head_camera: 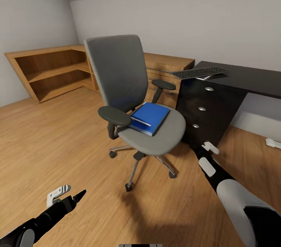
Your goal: In the bedroom, organize the workspace by keeping the computer under the desk, ensuring the monitor is on the desk, placing the keyboard on the desk next to the monitor, placing the mouse on the desk next to the keyboard, moving the folder from the swivel chair onto the desk next to the mouse, stacking the notebook on top of the folder with the pen on top of the notebook, and positioning the swivel chair next to the desk.
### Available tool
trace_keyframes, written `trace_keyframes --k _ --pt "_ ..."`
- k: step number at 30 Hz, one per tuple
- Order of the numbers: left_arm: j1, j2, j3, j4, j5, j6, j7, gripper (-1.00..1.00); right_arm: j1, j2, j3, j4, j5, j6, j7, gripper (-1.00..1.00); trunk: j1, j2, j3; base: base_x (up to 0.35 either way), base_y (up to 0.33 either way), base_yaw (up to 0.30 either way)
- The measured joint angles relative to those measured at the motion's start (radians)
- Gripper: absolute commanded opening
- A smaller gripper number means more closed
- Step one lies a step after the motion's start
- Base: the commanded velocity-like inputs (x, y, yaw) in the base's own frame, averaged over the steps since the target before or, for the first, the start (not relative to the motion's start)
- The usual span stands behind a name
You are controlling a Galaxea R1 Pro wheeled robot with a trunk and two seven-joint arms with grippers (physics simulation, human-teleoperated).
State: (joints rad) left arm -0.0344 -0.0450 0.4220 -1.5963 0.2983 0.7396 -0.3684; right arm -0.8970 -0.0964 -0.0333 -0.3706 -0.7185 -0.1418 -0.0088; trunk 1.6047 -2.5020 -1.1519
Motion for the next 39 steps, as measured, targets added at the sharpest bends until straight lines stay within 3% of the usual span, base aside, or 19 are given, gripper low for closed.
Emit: trace_keyframes --k 6,17,25,32,37,38,39 --pt "0.0 0.0 0.0 0.0 0.0 0.0 0.0 1.0 0.008 0.0 -0.001 -0.06 0.001 0.01 0.0 1.0 0.0 0.0 0.0 0.0 0.0 0.0" --pt "0.0 0.0 0.0 0.0 0.0 0.0 0.0 1.0 0.014 -0.003 -0.004 -0.084 -0.007 0.049 0.002 1.0 0.0 0.0 0.0 0.0 0.0 0.0" --pt "0.0 0.0 0.001 0.0 0.0 0.0 0.0 1.0 0.015 -0.003 -0.005 -0.086 -0.066 0.089 0.002 1.0 0.0 0.0 0.0 0.0 0.0 0.0" --pt "0.0 0.0 0.001 0.0 0.0 0.0 0.0 1.0 0.015 -0.003 -0.003 -0.086 -0.082 0.146 0.008 1.0 0.0 0.0 0.0 0.0 0.0 0.0" --pt "0.0 0.0 0.001 0.0 0.0 0.0 0.0 1.0 0.017 -0.004 -0.004 -0.086 -0.095 0.19 0.059 1.0 0.0 0.0 0.0 0.0 0.0 0.0" --pt "0.0 0.0 0.002 0.0 0.0 0.0 0.0 1.0 0.019 -0.006 -0.005 -0.086 -0.108 0.212 0.082 1.0 0.0 0.0 0.0 0.0 0.0 0.0" --pt "0.0 0.0 0.001 0.0 0.0 0.0 0.0 1.0 0.02 -0.014 -0.001 -0.085 -0.146 0.256 0.116 1.0 0.0 0.0 0.0 0.0 0.0 0.0"
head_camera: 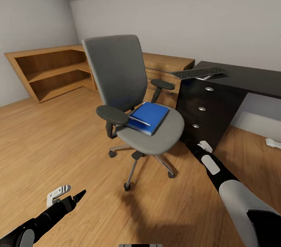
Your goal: In the bedroom, organize the workspace by keeping the computer under the desk, ensuring the monitor is on the desk, placing the keyboard on the desk next to the monitor, placing the mouse on the desk next to the keyboard, moving the folder from the swivel chair onto the desk next to the mouse, stacking the notebook on top of the folder with the pen on top of the notebook, and positioning the swivel chair next to the desk.
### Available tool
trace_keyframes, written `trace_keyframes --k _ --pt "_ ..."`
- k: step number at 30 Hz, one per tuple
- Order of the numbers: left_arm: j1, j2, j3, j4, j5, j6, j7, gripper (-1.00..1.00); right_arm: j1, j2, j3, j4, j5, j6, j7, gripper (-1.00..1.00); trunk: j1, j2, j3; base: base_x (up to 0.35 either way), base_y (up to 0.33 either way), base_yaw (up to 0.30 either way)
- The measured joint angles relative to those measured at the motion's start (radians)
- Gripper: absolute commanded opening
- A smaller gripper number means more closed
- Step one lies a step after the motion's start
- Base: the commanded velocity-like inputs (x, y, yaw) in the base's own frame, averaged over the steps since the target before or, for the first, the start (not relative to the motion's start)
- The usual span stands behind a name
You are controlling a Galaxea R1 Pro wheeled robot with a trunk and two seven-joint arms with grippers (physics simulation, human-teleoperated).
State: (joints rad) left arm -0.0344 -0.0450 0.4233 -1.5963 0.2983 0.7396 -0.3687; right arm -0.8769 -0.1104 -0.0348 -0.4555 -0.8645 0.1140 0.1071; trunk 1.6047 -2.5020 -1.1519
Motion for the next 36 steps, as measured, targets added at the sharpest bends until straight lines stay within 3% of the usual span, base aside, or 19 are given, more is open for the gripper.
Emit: trace_keyframes --k 1,5,21,36 --pt "0.0 0.0 -0.001 0.0 0.0 0.0 0.0 1.0 0.001 -0.009 0.0 0.001 -0.04 0.047 0.025 1.0 0.0 0.0 0.0 0.0 0.0 0.0" --pt "0.0 0.0 -0.002 0.0 0.0 0.0 0.0 1.0 0.001 -0.022 0.001 0.005 -0.1 0.151 0.08 1.0 0.0 0.0 0.0 0.0 0.0 0.0" --pt "0.0 0.0 -0.003 0.0 0.0 0.0 0.0 1.0 0.027 -0.023 0.001 0.011 -0.099 0.181 0.249 1.0 0.0 0.0 0.0 -0.038 0.0 0.0" --pt "0.0 0.0 -0.001 0.0 0.0 0.002 0.0 1.0 0.029 -0.018 0.007 0.012 -0.095 0.187 0.273 1.0 0.0 0.0 0.0 -0.074 0.0 0.0"
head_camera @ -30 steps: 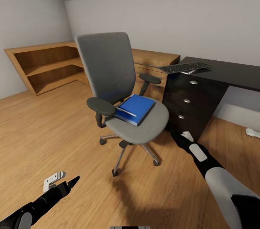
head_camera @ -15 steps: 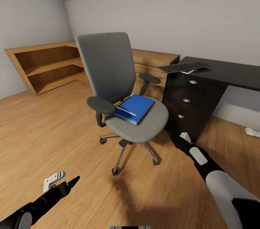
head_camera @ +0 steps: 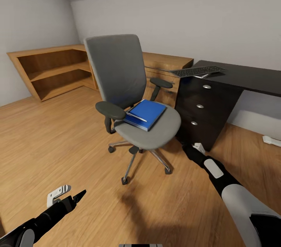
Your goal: In the bedroom, organize the workspace by keeping the computer under the desk, ensuring the monitor is on the desk, placing the keyboard on the desk next to the monitor, placing the mouse on the desk next to the keyboard, moving the folder from the swivel chair onto the desk next to the mouse, stacking the notebook on top of the folder with the pen on top of the notebook, and positioning the swivel chair next to the desk.
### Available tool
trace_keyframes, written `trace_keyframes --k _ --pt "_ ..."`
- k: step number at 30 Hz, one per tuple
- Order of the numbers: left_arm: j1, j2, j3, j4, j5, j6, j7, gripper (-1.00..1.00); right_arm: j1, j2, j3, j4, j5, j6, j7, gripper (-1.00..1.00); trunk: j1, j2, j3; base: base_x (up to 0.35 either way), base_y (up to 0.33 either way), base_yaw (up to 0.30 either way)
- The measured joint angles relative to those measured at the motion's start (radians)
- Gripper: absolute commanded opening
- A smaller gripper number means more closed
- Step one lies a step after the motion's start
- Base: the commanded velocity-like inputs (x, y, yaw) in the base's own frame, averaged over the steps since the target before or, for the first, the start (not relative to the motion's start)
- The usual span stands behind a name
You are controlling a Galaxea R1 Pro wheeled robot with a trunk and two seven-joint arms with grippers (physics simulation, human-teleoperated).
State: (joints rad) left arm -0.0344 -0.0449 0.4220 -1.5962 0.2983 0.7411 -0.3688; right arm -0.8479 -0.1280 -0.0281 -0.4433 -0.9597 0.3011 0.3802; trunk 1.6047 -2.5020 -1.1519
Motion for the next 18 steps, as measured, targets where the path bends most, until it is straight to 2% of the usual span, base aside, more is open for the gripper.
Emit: trace_keyframes --k 5,8,9,13,16,18 --pt "0.0 0.0 0.0 0.0 0.0 0.0 0.0 1.0 0.0 0.007 0.011 -0.001 0.005 0.002 0.024 1.0 0.0 0.0 0.0 0.0 0.0 0.0" --pt "0.0 0.0 -0.001 0.0 0.0 0.0 0.0 1.0 0.0 0.022 0.016 -0.006 0.006 0.001 0.028 1.0 0.0 0.0 0.0 0.0 0.0 0.0" --pt "0.0 0.0 -0.002 0.0 -0.001 0.001 0.0 1.0 0.0 0.029 0.031 -0.011 0.007 0.004 0.029 1.0 0.0 0.0 0.0 0.0 0.0 0.0" --pt "0.0 0.0 -0.003 0.0 -0.001 0.0 0.0 1.0 0.0 0.032 0.072 -0.014 0.008 0.008 0.038 1.0 0.0 0.0 0.0 0.0 0.0 0.0" --pt "0.0 0.0 -0.003 0.0 -0.001 0.0 0.0 1.0 0.0 0.032 0.087 -0.014 0.007 0.009 0.064 1.0 0.0 0.0 0.0 0.0 0.0 0.0" --pt "0.0 0.0 -0.004 0.0 -0.001 0.0 0.0 1.0 0.0 0.037 0.096 -0.013 0.007 0.009 0.119 1.0 0.0 0.0 0.0 0.0 0.0 0.0"
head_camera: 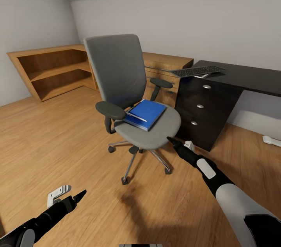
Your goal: In the bedroom, organize the workspace by keeping the computer under the desk, ensuring the monitor is on the desk, placing the keyboard on the desk next to the monitor, placing the mouse on the desk next to the keyboard, moving the folder from the swivel chair onto the desk next to the mouse, stacking the notebook on top of the folder with the pen on top of the notebook, and positioning the swivel chair next to the desk.
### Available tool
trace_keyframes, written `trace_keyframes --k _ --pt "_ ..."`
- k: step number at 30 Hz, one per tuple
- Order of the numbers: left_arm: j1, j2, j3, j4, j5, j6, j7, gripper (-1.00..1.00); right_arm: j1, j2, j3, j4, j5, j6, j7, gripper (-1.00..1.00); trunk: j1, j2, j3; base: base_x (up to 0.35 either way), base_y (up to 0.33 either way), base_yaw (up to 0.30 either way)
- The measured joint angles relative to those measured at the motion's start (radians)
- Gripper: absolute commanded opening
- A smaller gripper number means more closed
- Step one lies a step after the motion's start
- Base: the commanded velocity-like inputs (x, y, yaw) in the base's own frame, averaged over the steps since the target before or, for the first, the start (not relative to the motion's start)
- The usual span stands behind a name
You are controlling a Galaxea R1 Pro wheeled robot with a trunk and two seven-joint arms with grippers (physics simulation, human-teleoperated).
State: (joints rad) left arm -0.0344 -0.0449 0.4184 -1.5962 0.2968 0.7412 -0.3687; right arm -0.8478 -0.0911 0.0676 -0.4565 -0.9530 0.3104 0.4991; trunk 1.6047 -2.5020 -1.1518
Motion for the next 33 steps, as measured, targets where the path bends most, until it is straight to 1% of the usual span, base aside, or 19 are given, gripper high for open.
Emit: trace_keyframes --k 6,14,17,22,28,30,31,33 --pt "0.0 -0.001 -0.002 0.0 0.0 0.0 0.0 1.0 0.0 0.005 0.003 0.002 0.0 -0.001 0.035 1.0 0.0 0.0 0.0 0.0 0.0 0.0" --pt "0.0 -0.001 -0.003 0.0 0.0 0.0 0.0 1.0 0.0 0.006 0.003 0.003 0.001 -0.003 0.04 1.0 0.0 0.0 0.0 0.0 0.0 0.0" --pt "0.0 -0.001 -0.013 0.0 0.0 0.0 0.0 1.0 0.0 0.006 0.004 0.003 0.002 -0.006 0.042 1.0 0.0 0.0 0.0 0.0 0.0 0.0" --pt "0.0 0.0 -0.017 0.0 0.0 0.001 0.001 1.0 0.0 0.008 0.01 0.005 0.002 -0.008 0.043 1.0 0.0 0.0 0.0 0.027 0.0 0.0" --pt "0.0 0.0 -0.016 0.0 0.0 0.0 0.0 1.0 0.0 0.008 0.011 0.005 0.002 -0.008 0.043 1.0 0.0 0.0 0.0 0.151 0.105 0.0" --pt "0.0 0.0 -0.016 -0.001 0.0 0.0 0.0 1.0 0.0 0.007 0.01 0.007 0.01 -0.012 0.04 1.0 0.0 0.0 0.0 0.223 0.174 0.0" --pt "0.0 0.0 -0.017 0.0 0.0 0.0 0.0 1.0 0.0 0.008 0.011 0.006 0.003 -0.009 0.042 1.0 0.0 0.0 0.0 0.226 0.148 0.0" --pt "0.0 0.0 -0.017 0.0 0.0 0.0 0.0 1.0 0.0 0.008 0.011 0.006 0.002 -0.008 0.043 1.0 0.0 0.0 0.0 0.227 0.138 0.0"
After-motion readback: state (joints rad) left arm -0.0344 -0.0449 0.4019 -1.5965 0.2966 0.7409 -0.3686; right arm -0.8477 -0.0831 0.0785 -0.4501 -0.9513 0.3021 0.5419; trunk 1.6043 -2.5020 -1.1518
